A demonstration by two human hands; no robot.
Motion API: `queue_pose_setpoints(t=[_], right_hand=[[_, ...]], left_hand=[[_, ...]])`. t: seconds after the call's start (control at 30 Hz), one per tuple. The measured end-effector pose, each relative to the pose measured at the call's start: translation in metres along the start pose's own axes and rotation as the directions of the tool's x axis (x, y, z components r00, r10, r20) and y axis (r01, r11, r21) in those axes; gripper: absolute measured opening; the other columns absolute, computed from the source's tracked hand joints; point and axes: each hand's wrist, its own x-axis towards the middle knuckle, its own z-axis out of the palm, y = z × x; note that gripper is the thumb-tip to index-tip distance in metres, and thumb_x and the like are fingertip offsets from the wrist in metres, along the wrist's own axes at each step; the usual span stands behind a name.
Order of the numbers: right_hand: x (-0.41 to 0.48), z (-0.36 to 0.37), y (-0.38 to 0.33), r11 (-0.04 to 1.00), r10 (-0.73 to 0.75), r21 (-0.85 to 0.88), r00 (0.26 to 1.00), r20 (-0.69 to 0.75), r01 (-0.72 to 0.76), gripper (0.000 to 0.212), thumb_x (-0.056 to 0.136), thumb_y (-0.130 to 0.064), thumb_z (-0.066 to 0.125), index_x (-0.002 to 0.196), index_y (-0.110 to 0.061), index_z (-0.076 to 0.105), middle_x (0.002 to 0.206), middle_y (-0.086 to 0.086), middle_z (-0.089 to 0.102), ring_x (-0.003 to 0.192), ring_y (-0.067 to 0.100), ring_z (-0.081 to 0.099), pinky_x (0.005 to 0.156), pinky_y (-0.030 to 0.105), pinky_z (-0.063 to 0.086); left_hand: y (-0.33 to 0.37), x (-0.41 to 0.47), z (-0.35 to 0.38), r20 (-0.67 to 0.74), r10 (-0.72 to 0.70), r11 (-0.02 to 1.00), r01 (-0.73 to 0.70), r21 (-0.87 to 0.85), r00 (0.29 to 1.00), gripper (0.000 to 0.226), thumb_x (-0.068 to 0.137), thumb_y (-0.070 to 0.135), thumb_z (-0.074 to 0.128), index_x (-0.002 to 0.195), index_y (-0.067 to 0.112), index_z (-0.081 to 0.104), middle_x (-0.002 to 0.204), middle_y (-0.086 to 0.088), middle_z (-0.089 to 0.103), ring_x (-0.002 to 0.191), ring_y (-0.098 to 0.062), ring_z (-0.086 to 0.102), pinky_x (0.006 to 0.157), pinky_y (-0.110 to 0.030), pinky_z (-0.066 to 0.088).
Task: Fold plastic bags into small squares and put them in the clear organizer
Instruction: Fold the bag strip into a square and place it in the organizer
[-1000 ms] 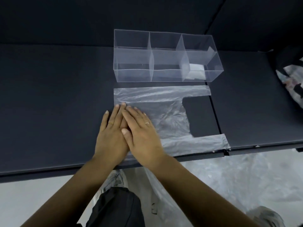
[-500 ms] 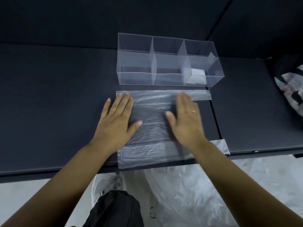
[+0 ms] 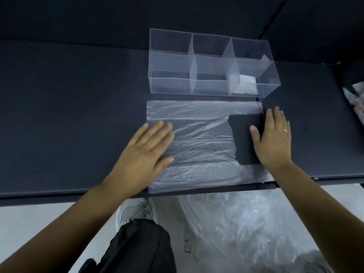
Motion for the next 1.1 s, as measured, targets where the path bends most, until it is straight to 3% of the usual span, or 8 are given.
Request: queue_pose_setpoints(t=[0.17,0.27,0.37,0.6,0.73,0.83,0.93,1.1], right_hand=[[-0.095,-0.007,-0.072,0.855,-0.454,0.359,0.875,0.166,0.375,0.079,0.087,-0.071,0.038,0.151,-0.027,0.022,0.160,-0.010,0.012,0.147,0.009,0.008,0.118,0.032,0.011],[-0.138,0.012,-0.113,0.741,-0.652,0.358,0.738,0.177,0.569,0.080,0.083,-0.064,0.052,0.148,-0.020,0.035,0.158,-0.003,0.025,0.146,0.011,0.018,0.119,0.040,0.017],[-0.147,0.023,-0.134,0.743,-0.614,0.389,0.786,0.073,0.544,0.058,0.081,-0.043,0.062,0.130,-0.012,0.057,0.140,0.004,0.052,0.132,0.019,0.045,0.111,0.045,0.034],[-0.138,0.019,-0.119,0.757,-0.548,0.366,0.831,-0.096,0.542,0.024,0.087,-0.028,0.062,0.103,-0.012,0.072,0.114,0.002,0.068,0.106,0.020,0.062,0.095,0.032,0.041],[-0.124,-0.005,-0.084,0.866,-0.390,0.315,0.919,-0.063,0.389,0.023,0.091,-0.023,0.056,0.098,-0.013,0.075,0.104,0.001,0.072,0.096,0.016,0.065,0.087,0.030,0.044],[-0.109,-0.032,-0.045,0.928,-0.187,0.341,0.979,0.085,0.148,0.011,0.089,-0.015,0.065,0.094,-0.011,0.075,0.089,0.003,0.072,0.081,0.022,0.066,0.073,0.019,0.043],[-0.087,-0.058,-0.012,0.909,-0.044,0.408,0.956,0.290,-0.082,0.013,0.090,-0.022,0.064,0.079,-0.024,0.070,0.062,-0.005,0.063,0.060,0.003,0.057,0.055,0.009,0.038],[-0.029,-0.069,0.006,0.781,-0.021,0.577,0.914,0.405,-0.238,0.015,0.091,-0.022,0.062,0.082,-0.021,0.075,0.076,-0.005,0.074,0.072,-0.002,0.065,0.075,0.012,0.047]], left_hand=[[0.016,-0.056,0.009,0.052,0.244,0.967,-0.247,0.058,0.968,0.061,0.087,0.054,0.050,0.128,0.010,0.059,0.136,-0.006,0.055,0.126,-0.027,0.052,0.105,-0.045,0.034],[0.019,-0.058,0.008,-0.166,0.268,0.963,-0.257,0.086,0.949,0.028,0.090,0.029,0.057,0.107,0.015,0.074,0.118,-0.001,0.068,0.111,-0.024,0.063,0.093,-0.041,0.044],[0.027,-0.060,0.004,-0.283,0.264,0.964,-0.265,0.037,0.922,0.026,0.095,0.019,0.053,0.090,0.018,0.079,0.105,0.002,0.073,0.101,-0.018,0.068,0.085,-0.036,0.049],[0.036,-0.052,-0.022,-0.243,-0.055,0.973,-0.003,-0.229,0.968,0.030,0.092,0.025,0.053,0.084,0.011,0.078,0.089,0.001,0.075,0.085,-0.013,0.071,0.088,-0.032,0.048],[0.029,-0.035,-0.048,-0.141,-0.255,0.885,0.171,-0.433,0.957,0.027,0.087,0.036,0.057,0.090,0.018,0.077,0.088,0.018,0.067,0.087,-0.003,0.060,0.086,-0.011,0.043],[0.018,-0.023,-0.066,-0.045,-0.409,0.748,0.307,-0.588,0.912,0.011,0.081,0.040,0.068,0.090,0.036,0.074,0.082,0.028,0.070,0.082,0.007,0.063,0.073,0.000,0.040],[0.002,-0.009,-0.074,0.116,-0.480,0.568,0.409,-0.714,0.869,0.016,0.075,0.039,0.066,0.087,0.044,0.074,0.085,0.025,0.072,0.083,0.010,0.065,0.076,0.000,0.041],[-0.036,0.026,-0.073,0.222,-0.541,0.468,0.509,-0.722,0.811,0.012,0.083,0.024,0.071,0.092,0.030,0.075,0.087,0.018,0.074,0.084,0.006,0.067,0.074,0.001,0.041]])
